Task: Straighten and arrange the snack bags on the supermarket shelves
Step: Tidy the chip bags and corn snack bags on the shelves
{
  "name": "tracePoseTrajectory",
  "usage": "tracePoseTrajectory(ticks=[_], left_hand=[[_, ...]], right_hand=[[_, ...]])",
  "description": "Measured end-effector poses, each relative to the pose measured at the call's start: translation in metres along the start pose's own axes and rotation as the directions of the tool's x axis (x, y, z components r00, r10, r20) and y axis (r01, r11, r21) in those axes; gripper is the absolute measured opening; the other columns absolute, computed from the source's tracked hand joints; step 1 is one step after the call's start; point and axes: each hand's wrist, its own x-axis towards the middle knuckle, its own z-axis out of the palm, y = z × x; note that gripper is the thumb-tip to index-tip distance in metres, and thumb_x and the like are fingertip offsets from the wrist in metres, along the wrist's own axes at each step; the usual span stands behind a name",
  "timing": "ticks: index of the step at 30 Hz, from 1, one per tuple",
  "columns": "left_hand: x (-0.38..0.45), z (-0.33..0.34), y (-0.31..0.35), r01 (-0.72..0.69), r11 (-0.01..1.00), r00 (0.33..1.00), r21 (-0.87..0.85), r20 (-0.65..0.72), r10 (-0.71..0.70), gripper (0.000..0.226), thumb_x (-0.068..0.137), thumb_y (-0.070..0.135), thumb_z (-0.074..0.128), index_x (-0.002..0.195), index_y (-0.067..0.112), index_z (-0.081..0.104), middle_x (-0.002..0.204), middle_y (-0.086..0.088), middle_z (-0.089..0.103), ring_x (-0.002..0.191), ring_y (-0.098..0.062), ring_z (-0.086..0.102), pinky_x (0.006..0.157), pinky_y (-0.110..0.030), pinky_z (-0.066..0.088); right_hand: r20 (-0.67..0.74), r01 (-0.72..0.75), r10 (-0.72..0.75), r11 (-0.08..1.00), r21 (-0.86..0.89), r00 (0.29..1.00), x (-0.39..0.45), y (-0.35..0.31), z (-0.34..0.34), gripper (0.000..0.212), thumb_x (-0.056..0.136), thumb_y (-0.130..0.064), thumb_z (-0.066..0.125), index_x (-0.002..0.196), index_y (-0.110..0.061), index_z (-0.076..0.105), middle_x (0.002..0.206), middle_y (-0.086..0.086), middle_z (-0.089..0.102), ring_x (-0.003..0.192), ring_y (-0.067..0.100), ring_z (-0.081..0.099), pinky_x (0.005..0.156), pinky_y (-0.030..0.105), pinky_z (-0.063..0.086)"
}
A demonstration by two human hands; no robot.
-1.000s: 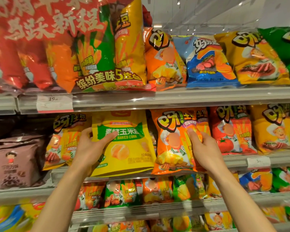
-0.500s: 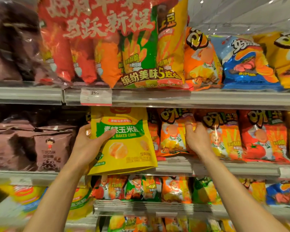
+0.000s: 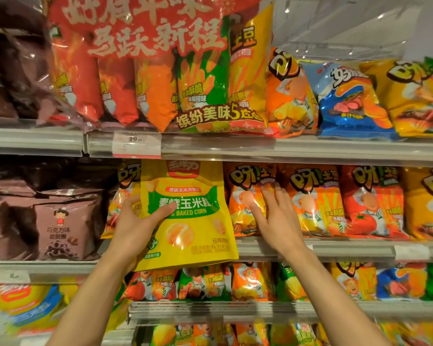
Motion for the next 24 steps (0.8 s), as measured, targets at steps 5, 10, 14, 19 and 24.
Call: tracePoseTrajectory(ticks=[5, 10, 14, 19, 24], left_hand=[[-0.015, 0.002, -0.001, -0.002, 1.000, 1.000, -0.010, 0.013, 0.002, 0.110, 0.044, 0.061, 0.098, 0.137, 0.037, 0.046, 0.121, 0.003, 0.075, 0.106, -0.023, 0.075, 0.097, -0.053, 0.057], [-0.040, 0.005, -0.008, -0.004, 1.000, 1.000, 0.027, 0.027, 0.004, 0.108, 0.048, 0.063, 0.096, 0.138, 0.037, 0.044, 0.127, 0.008, 0.069, 0.116, -0.016, 0.067, 0.097, -0.043, 0.054], [-0.065, 0.010, -0.019, 0.002, 0.999, 0.999, 0.041, 0.052, -0.004, 0.077, 0.051, 0.053, 0.092, 0.113, 0.050, 0.048, 0.100, 0.021, 0.077, 0.090, -0.005, 0.076, 0.071, -0.025, 0.058], [-0.087, 0.001, -0.043, 0.044, 0.997, 0.996, 0.057, 0.070, -0.048, 0.080, 0.057, 0.058, 0.094, 0.120, 0.045, 0.047, 0.109, 0.013, 0.078, 0.097, -0.011, 0.077, 0.080, -0.036, 0.062], [-0.096, -0.020, -0.065, 0.030, 0.990, 0.993, 0.136, 0.109, -0.045, 0.074, 0.066, 0.064, 0.088, 0.123, 0.037, 0.049, 0.109, 0.023, 0.073, 0.098, -0.001, 0.074, 0.073, -0.023, 0.061]], right_hand=[[-0.088, -0.035, 0.050, 0.985, 0.169, 0.995, -0.012, -0.012, -0.021, 0.053, 0.101, -0.052, 0.050, 0.139, -0.016, 0.059, 0.152, 0.011, 0.046, 0.143, 0.027, 0.038, 0.117, 0.041, 0.033], [0.072, -0.099, 0.072, 0.864, 0.493, 0.995, -0.038, -0.037, -0.033, 0.033, 0.093, -0.058, 0.058, 0.105, -0.029, 0.066, 0.081, -0.014, 0.066, 0.074, 0.003, 0.062, 0.065, 0.026, 0.049], [0.414, -0.284, -0.036, 0.675, 0.682, 0.910, -0.055, -0.051, -0.015, 0.065, 0.078, -0.078, 0.061, 0.121, -0.030, 0.062, 0.099, -0.007, 0.076, 0.092, 0.004, 0.071, 0.085, 0.037, 0.057], [0.504, -0.424, -0.030, 0.500, 0.755, 0.863, -0.078, -0.052, 0.014, 0.055, 0.074, -0.045, 0.086, 0.119, -0.026, 0.062, 0.112, -0.011, 0.077, 0.106, 0.009, 0.072, 0.097, 0.042, 0.057], [0.566, -0.520, 0.026, 0.433, 0.737, 0.824, -0.105, -0.060, 0.033, 0.057, 0.077, -0.020, 0.089, 0.124, -0.023, 0.057, 0.115, -0.006, 0.076, 0.106, 0.013, 0.073, 0.083, 0.032, 0.061]])
